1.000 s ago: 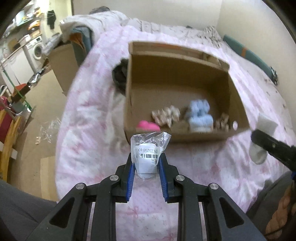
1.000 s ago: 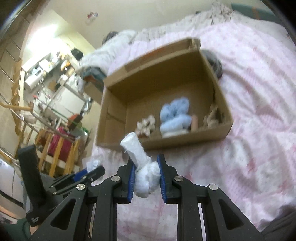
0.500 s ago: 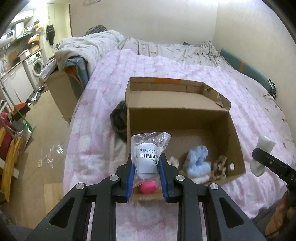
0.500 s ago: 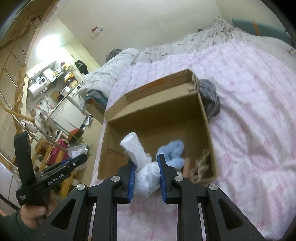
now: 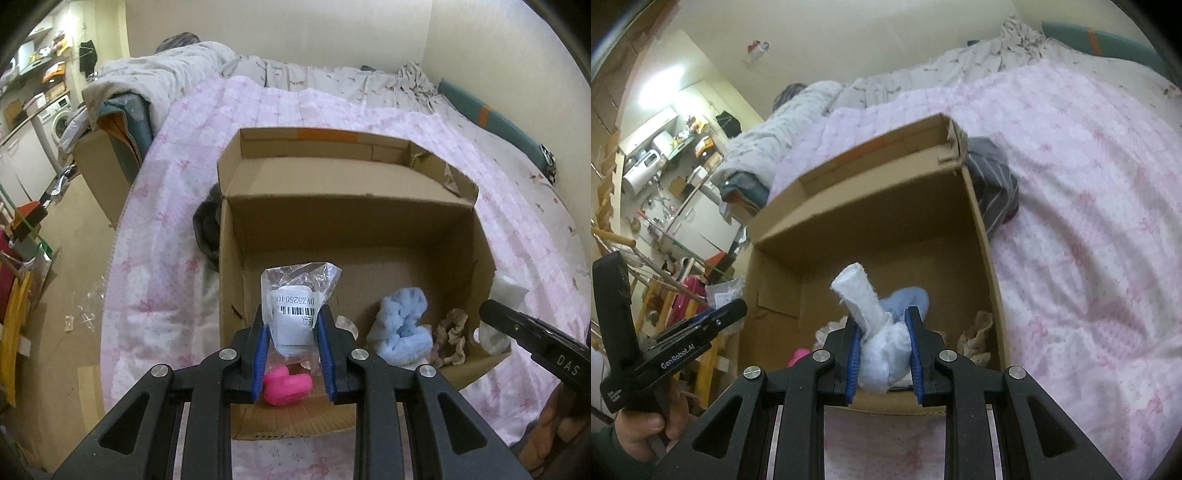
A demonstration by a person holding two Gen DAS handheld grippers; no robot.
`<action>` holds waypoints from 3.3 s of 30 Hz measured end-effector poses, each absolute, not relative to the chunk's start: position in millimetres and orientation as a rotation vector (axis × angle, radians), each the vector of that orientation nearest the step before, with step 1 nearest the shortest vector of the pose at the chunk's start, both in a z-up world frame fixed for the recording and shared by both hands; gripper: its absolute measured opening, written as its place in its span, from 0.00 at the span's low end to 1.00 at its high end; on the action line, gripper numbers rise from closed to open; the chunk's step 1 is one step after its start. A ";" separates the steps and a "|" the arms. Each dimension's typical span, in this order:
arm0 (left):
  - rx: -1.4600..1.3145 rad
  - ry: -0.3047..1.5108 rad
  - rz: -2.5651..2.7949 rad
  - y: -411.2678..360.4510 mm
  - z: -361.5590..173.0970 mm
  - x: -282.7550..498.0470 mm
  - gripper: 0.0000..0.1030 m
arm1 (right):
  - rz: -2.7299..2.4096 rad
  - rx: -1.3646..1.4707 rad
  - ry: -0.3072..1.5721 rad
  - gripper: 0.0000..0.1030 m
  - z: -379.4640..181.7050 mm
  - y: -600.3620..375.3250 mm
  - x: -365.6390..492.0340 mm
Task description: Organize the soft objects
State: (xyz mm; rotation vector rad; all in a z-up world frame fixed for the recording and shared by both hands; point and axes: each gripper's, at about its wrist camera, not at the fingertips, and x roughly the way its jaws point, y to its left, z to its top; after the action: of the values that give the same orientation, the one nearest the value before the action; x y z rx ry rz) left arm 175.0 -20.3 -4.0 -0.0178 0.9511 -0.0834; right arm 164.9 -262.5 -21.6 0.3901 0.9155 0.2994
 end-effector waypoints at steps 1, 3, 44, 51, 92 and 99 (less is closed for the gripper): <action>-0.016 0.954 -0.083 -21.0 -6.6 175.9 0.22 | 0.301 0.382 0.920 0.24 -23.9 -260.5 165.8; -0.015 0.960 -0.085 -21.8 -11.3 177.8 0.22 | 0.306 0.365 0.932 0.24 -28.4 -255.6 167.3; -0.060 0.939 -0.096 -30.0 -17.4 173.3 0.65 | 0.287 0.318 0.974 0.30 -46.1 -244.6 166.0; -0.037 0.857 -0.034 -25.4 -1.7 166.1 0.65 | 0.237 0.289 0.898 0.97 -31.0 -246.2 162.4; -0.044 0.575 -0.005 16.3 78.3 10.5 1.00 | 0.166 0.088 0.586 1.00 63.4 -232.6 28.8; -0.070 0.653 -0.014 17.1 53.6 13.3 1.00 | 0.109 0.095 0.647 1.00 35.0 -233.6 28.1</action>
State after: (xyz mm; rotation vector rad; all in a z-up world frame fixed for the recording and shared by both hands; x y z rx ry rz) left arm 13.3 17.1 53.6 -0.0695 0.6533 -0.0137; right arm 28.1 -233.6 35.0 0.0949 0.6473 0.1091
